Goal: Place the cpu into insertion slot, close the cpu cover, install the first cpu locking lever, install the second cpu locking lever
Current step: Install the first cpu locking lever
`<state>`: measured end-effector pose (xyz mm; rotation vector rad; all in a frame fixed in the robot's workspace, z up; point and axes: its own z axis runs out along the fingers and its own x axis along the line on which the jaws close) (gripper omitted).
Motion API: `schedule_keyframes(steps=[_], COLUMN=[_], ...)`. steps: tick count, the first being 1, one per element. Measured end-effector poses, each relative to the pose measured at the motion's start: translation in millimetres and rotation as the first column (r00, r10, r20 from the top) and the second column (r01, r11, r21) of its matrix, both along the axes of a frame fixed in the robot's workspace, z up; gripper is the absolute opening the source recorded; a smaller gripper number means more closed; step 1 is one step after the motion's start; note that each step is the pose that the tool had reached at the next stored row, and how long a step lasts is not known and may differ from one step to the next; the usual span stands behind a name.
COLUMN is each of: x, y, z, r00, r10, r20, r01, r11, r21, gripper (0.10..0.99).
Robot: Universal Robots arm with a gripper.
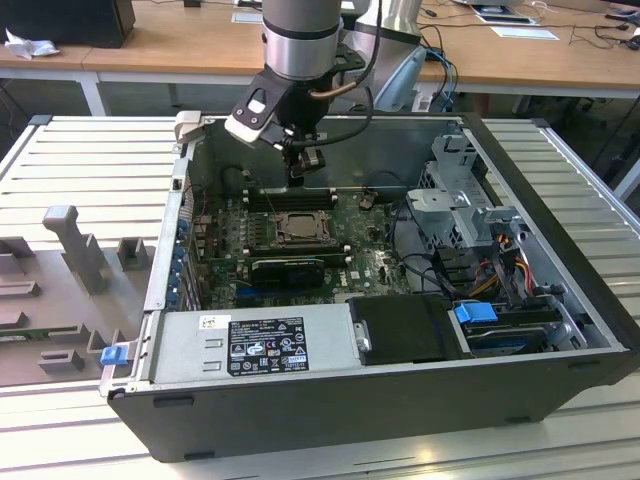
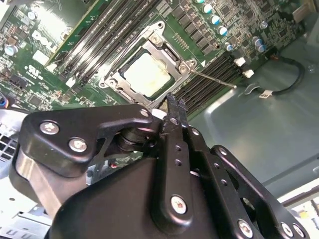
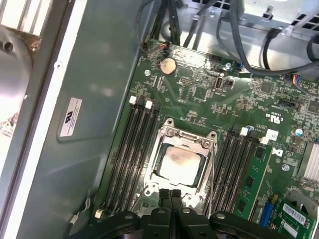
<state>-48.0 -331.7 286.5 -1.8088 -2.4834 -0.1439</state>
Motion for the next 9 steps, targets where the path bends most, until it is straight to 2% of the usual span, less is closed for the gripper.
schedule_keyframes(steps=[5,9], x=[0.0,0.0], y=[0.0,0.0], z=[0.0,0.0], r00=[0.9974,0.9949], r10=[0.072,0.1], r20=[0.0,0.0001], r01=[-0.072,-0.1], r11=[0.9974,0.9949], r21=[0.0,0.0], gripper=[0.106,0.106])
